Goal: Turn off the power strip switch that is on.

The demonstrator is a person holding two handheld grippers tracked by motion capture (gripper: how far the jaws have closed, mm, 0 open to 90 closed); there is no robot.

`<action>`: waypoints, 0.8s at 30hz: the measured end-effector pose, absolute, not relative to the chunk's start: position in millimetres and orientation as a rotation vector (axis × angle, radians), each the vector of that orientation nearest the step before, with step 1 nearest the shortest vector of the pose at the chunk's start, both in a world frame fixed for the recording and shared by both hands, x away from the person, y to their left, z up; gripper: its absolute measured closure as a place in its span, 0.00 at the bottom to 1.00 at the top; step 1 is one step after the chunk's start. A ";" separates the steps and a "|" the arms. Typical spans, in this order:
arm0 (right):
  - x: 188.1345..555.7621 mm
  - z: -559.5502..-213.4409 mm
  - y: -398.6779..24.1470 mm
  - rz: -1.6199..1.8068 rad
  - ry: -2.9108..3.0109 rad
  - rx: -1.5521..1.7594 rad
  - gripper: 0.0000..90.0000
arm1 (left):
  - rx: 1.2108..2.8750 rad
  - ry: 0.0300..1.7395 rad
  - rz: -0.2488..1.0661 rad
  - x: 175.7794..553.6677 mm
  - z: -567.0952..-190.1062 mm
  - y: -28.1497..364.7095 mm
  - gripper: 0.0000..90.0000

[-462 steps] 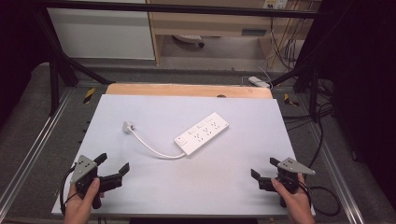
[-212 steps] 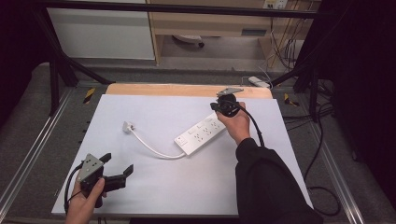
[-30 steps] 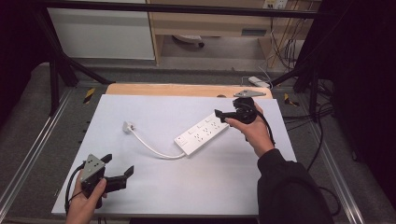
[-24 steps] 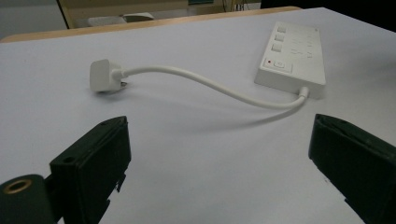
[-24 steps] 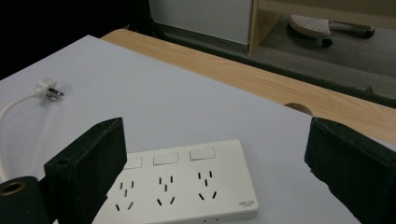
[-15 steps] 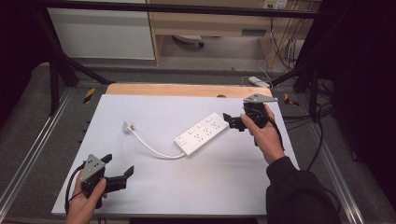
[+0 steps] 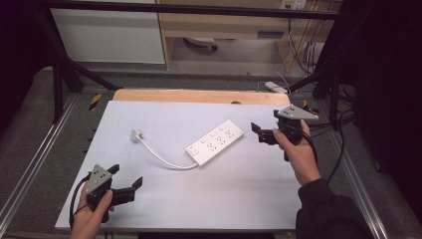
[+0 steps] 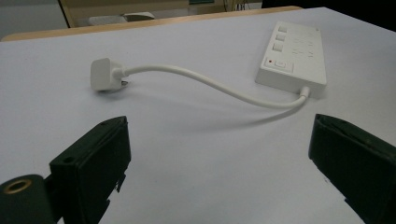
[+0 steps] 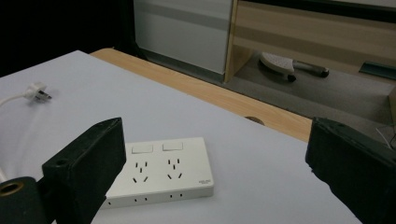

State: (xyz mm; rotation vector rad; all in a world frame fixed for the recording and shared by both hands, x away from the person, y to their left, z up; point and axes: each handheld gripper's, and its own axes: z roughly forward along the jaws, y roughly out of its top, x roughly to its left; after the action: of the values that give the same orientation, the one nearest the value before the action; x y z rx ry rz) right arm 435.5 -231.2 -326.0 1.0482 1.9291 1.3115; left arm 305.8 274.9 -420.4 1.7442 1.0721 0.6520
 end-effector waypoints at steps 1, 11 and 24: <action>433.1 -325.8 -233.0 1.322 1.918 1.047 0.06 | 1.744 1.073 0.652 305.7 -420.4 275.0 0.06; 411.7 -328.5 -252.9 1.349 1.841 1.032 0.03 | 1.734 1.078 0.654 304.9 -419.9 277.0 0.06; 380.6 -345.4 -283.7 1.360 1.769 1.083 0.03 | 1.744 1.056 0.649 303.9 -420.1 276.0 0.06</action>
State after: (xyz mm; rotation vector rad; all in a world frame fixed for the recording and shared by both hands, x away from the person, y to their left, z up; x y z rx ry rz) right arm 380.6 -283.7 -345.4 1.0828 1.7687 1.3602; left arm 303.9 276.0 -420.1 1.7443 1.0565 0.6488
